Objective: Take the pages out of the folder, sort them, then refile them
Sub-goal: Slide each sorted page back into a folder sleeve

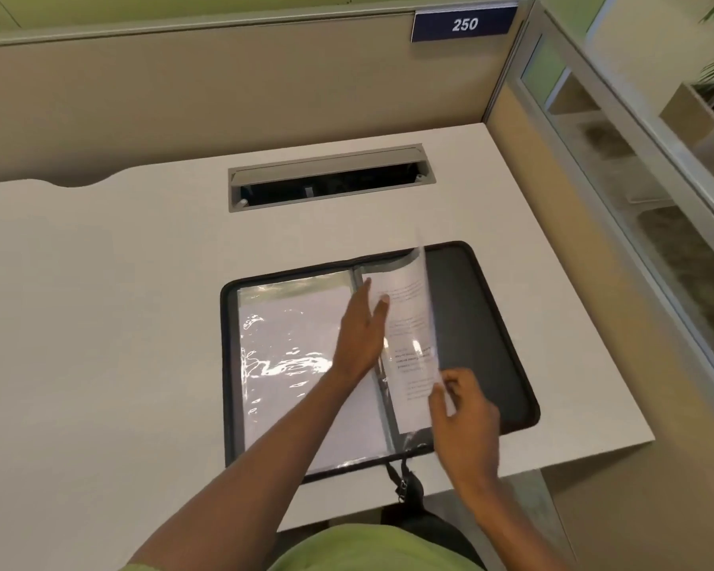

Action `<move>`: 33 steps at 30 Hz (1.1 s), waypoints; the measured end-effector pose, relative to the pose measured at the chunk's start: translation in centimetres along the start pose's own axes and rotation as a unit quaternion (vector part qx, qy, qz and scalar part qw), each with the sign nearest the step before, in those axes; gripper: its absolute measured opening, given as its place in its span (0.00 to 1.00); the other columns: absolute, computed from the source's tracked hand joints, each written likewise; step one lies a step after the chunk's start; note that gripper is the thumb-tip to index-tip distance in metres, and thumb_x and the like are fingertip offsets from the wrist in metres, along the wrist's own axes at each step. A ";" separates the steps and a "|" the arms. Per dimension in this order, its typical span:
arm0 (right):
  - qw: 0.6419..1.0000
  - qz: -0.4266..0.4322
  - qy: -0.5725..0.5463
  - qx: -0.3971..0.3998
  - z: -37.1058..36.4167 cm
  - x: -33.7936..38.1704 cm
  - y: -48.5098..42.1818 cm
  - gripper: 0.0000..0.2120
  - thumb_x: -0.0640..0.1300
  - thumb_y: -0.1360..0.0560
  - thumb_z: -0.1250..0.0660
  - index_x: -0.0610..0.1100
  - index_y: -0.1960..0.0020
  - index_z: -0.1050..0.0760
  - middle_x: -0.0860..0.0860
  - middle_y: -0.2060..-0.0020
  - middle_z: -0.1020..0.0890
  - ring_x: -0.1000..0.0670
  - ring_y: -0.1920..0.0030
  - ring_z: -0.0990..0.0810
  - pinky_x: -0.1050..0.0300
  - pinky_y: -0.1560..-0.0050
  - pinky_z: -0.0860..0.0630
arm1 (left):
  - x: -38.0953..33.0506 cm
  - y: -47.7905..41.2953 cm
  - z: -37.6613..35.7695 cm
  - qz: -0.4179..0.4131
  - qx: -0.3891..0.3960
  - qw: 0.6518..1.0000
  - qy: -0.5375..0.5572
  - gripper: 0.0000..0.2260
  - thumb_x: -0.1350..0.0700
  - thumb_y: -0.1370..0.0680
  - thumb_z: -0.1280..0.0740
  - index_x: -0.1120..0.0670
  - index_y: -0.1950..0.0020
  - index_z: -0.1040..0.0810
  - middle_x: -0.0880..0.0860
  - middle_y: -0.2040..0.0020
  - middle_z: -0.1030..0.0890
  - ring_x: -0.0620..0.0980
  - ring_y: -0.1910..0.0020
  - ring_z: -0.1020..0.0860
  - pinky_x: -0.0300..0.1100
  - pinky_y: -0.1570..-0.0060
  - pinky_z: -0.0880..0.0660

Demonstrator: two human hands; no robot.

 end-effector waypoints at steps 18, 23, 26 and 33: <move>0.962 0.157 0.128 0.183 -16.0 6.0 7.8 0.05 0.50 0.16 0.39 0.50 0.42 0.28 0.52 0.59 0.17 0.50 0.61 0.18 0.50 0.56 0.18 | 9.0 0.1 19.1 0.158 -0.118 0.975 0.100 0.08 0.55 0.21 0.26 0.60 0.55 0.18 0.54 0.58 0.16 0.53 0.60 0.19 0.44 0.57 0.24; 0.951 0.165 0.174 0.196 -18.2 4.7 8.6 0.08 0.49 0.16 0.40 0.49 0.40 0.26 0.53 0.57 0.17 0.51 0.59 0.18 0.51 0.55 0.18 | 10.9 0.4 20.0 0.105 -0.155 0.980 -0.061 0.11 0.56 0.24 0.22 0.57 0.61 0.22 0.52 0.66 0.20 0.48 0.68 0.24 0.41 0.61 0.25; 0.934 0.197 0.203 0.216 -18.8 4.2 9.3 0.12 0.51 0.18 0.39 0.49 0.37 0.25 0.52 0.49 0.19 0.50 0.48 0.20 0.48 0.52 0.19 | 11.7 0.4 19.8 0.082 -0.171 0.976 -0.105 0.10 0.57 0.26 0.20 0.58 0.58 0.21 0.52 0.65 0.19 0.50 0.65 0.22 0.44 0.57 0.23; 0.956 0.168 0.164 0.175 -17.2 3.2 7.2 0.24 0.62 0.16 0.44 0.50 0.25 0.31 0.53 0.27 0.28 0.54 0.28 0.31 0.53 0.26 0.32 | 11.8 1.3 19.1 0.054 -0.201 0.974 -0.091 0.12 0.58 0.25 0.22 0.56 0.47 0.22 0.53 0.53 0.20 0.51 0.55 0.21 0.41 0.54 0.25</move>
Point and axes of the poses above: each hand's wrist, its own y-axis away from the middle knuckle, its own z-axis out of the back of the hand, x = y × z, the point moved 2 cm from there along -y, towards the middle knuckle
